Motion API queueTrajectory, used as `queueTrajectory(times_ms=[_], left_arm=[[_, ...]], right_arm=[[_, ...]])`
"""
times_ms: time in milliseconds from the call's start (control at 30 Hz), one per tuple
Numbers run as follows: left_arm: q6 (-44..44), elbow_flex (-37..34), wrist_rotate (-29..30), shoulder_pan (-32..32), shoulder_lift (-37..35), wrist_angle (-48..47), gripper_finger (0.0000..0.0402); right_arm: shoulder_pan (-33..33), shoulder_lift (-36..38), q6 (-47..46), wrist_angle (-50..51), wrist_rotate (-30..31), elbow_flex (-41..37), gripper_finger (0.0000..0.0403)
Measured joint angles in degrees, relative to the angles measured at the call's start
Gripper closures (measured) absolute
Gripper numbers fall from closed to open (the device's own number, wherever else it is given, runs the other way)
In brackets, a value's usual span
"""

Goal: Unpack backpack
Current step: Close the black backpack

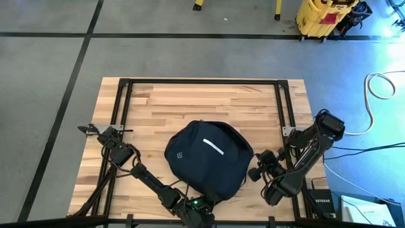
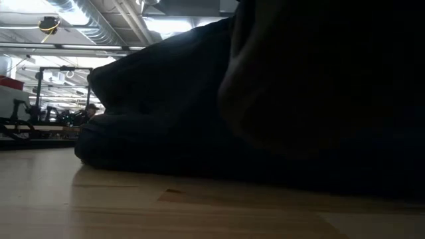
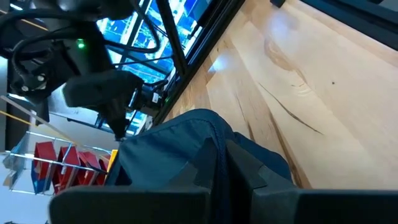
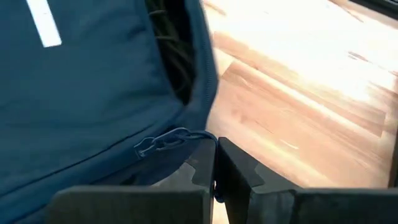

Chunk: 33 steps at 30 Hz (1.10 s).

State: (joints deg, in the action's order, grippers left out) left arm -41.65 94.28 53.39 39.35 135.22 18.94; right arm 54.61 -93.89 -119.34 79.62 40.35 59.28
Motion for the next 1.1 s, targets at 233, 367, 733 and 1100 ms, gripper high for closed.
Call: queueTrajectory(times_ms=[233,367,733,1100], left_arm=[[0.31,0.00,-0.07,-0.04,0.00,0.09,0.0401],[0.39,0.00,0.00,-0.09,0.00,0.15,0.0401],[5.07,0.00,0.35,0.03,-0.11,-0.31,0.0401],[16.15,-3.20,4.65,1.38,-4.32,-10.97,0.0401]], right_arm=[[0.00,5.79,-1.07,-0.65,0.16,-5.65,0.0403],[-1.50,8.28,-1.77,-0.97,1.31,-7.80,0.0403],[-12.27,14.11,15.06,-9.93,5.21,-9.64,0.0403],[-16.42,14.14,26.17,-17.18,3.45,-9.70,0.0403]])
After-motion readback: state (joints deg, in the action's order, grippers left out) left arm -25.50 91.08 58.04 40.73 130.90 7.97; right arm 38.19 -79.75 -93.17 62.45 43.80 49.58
